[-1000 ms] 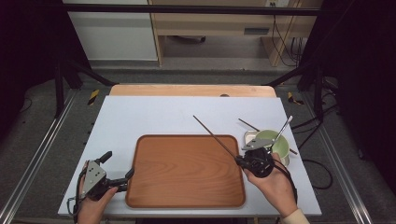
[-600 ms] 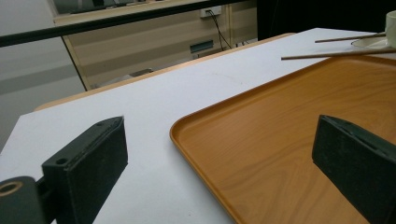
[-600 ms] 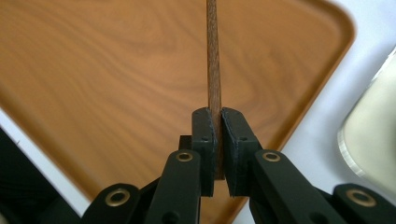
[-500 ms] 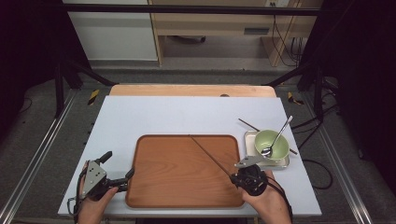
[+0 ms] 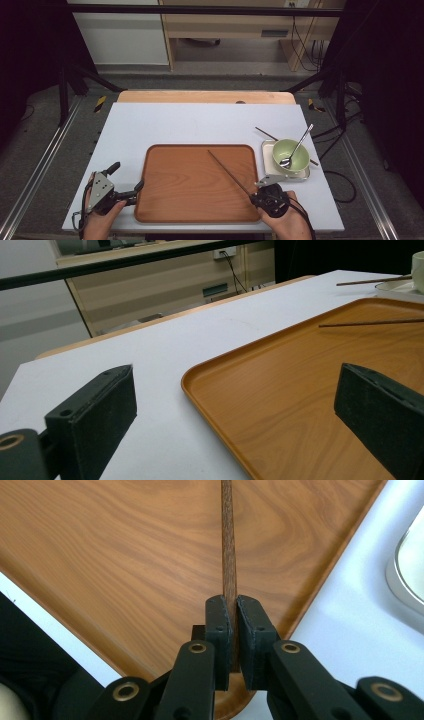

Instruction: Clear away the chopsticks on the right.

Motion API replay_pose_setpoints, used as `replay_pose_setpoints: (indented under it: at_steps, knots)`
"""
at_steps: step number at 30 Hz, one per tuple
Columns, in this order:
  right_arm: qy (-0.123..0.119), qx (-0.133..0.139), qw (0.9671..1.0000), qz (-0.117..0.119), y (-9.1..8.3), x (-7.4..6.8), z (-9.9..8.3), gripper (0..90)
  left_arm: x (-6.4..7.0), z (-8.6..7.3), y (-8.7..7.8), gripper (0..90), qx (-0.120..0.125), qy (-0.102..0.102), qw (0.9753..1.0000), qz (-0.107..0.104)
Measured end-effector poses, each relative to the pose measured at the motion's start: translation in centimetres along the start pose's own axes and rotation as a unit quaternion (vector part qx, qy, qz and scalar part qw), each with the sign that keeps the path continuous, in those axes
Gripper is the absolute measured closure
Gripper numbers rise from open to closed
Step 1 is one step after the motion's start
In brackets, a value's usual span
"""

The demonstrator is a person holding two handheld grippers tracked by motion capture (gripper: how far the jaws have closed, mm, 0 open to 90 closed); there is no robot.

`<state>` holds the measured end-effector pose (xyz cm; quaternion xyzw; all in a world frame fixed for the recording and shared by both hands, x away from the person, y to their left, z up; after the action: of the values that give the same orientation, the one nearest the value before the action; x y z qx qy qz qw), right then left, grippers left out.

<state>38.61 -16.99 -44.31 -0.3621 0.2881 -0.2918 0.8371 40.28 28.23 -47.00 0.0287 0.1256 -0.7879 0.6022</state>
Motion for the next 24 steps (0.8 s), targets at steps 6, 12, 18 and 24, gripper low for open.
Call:
replay_pose_setpoints:
  at_steps: [6,12,18,24]
  knots:
    - [0.011,-0.009,0.9999,-0.008,0.2,-0.1,0.0,84.3,-0.1,-0.1,0.0,3.1,-0.002,-0.005,1.0,0.0]
    - [0.013,-0.007,0.9998,-0.015,0.5,0.0,0.1,84.3,-0.2,0.0,0.0,3.1,-0.002,-0.004,1.0,0.001]
    - [0.015,-0.017,0.9996,-0.016,0.9,-0.4,-0.1,84.3,0.0,0.1,-0.1,3.1,0.0,-0.001,1.0,0.0]
    - [0.013,-0.02,0.9996,-0.013,1.5,-0.5,-0.2,84.2,0.0,0.1,-0.1,3.1,0.0,-0.001,1.0,0.0]
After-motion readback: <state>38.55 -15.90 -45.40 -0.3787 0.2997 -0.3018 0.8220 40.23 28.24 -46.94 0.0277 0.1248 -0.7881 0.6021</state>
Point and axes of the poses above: each handheld gripper's, and its own axes: y roughly forward along the jaws, z roughly out of its top, x roughly to its right, the point moved 1 cm from there along y, roughly forward along the jaws, and after that the axes turned 15 degrees about z, right-handed, at the moved point
